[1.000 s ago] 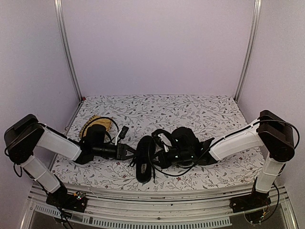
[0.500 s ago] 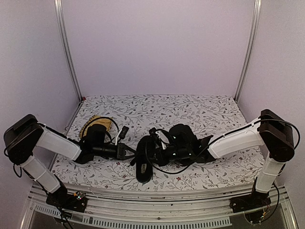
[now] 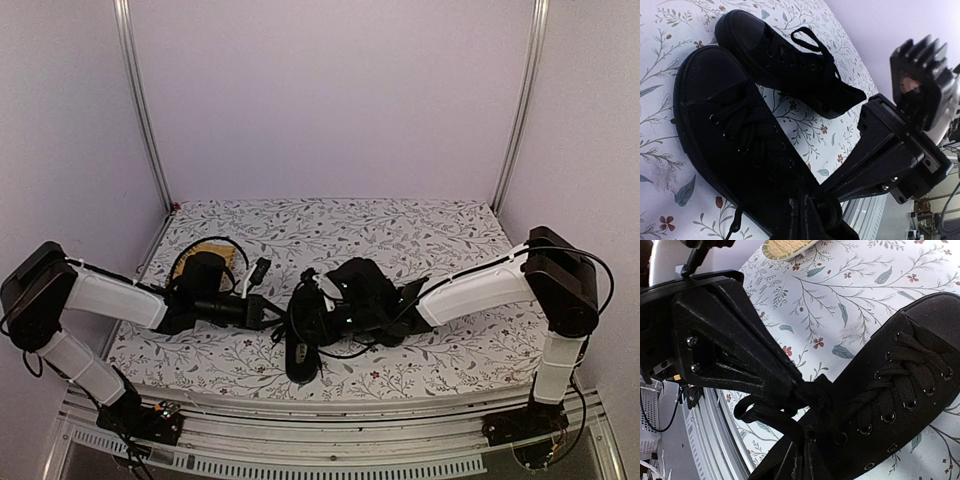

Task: Tie the shoes
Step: Cross the half-tied shoelace with the shoelace loop.

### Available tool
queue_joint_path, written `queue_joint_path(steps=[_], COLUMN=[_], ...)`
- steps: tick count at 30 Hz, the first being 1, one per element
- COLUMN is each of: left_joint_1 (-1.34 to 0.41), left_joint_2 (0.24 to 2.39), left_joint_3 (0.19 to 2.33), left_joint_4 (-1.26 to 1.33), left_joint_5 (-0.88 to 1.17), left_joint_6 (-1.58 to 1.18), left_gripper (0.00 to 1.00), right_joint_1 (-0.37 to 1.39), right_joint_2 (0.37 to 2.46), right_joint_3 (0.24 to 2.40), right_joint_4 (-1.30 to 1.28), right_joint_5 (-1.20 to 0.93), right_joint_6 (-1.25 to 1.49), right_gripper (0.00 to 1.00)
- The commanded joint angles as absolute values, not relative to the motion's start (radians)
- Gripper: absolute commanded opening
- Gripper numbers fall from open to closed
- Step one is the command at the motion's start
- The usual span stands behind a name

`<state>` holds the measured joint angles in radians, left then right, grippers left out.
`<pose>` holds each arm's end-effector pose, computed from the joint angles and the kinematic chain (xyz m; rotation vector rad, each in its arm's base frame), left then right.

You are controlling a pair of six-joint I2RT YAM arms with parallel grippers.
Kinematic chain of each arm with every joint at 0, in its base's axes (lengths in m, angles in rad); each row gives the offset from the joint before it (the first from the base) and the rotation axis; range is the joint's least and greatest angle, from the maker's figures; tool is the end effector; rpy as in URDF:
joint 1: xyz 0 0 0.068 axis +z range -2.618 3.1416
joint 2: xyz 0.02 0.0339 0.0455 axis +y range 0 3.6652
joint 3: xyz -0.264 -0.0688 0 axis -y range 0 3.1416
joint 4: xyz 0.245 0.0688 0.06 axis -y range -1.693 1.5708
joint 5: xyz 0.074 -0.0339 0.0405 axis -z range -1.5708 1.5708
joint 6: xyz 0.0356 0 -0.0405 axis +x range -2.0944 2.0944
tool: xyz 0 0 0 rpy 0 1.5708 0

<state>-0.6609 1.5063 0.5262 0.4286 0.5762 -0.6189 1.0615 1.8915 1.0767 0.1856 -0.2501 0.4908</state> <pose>0.2073 -0.1858 0.1525 0.4303 2.2975 -1.3178 0.1886 0.3559 0.1631 -0.8284 2.2747 1.0781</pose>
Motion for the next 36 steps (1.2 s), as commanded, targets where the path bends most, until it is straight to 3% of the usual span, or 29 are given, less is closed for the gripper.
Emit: queue_joint_path(steps=[1, 12, 13, 16, 18, 21, 36], left_joint_1=[-0.656, -0.656, -0.656, -0.652, -0.647, -0.647, -0.647], left_joint_2=[1.487, 1.476, 1.467, 1.424, 1.396, 1.376, 1.458], left_joint_3=[0.551, 0.538, 0.532, 0.499, 0.469, 0.403, 0.287], left_joint_4=[0.401, 0.386, 0.388, 0.385, 0.394, 0.469, 0.828], left_joint_5=[0.573, 0.543, 0.534, 0.483, 0.473, 0.513, 0.558], left_joint_6=[-0.586, -0.586, -0.587, -0.604, -0.621, -0.675, -0.852], left_gripper=[0.0, 0.0, 0.05, 0.38, 0.53, 0.66, 0.68], right_joint_1=[1.068, 1.067, 1.068, 1.067, 1.067, 1.068, 1.081], right_joint_2=[1.928, 1.979, 1.981, 1.947, 1.919, 1.871, 1.776], right_joint_3=[1.128, 1.202, 1.202, 1.171, 1.141, 1.098, 0.954], right_joint_4=[0.152, 0.147, 0.145, 0.152, 0.159, 0.163, 0.167], right_joint_5=[-0.223, -0.151, -0.143, -0.104, -0.086, -0.086, -0.159], right_joint_6=[0.513, 0.52, 0.521, 0.54, 0.549, 0.554, 0.586], right_gripper=[0.02, 0.02, 0.02, 0.02, 0.02, 0.02, 0.02])
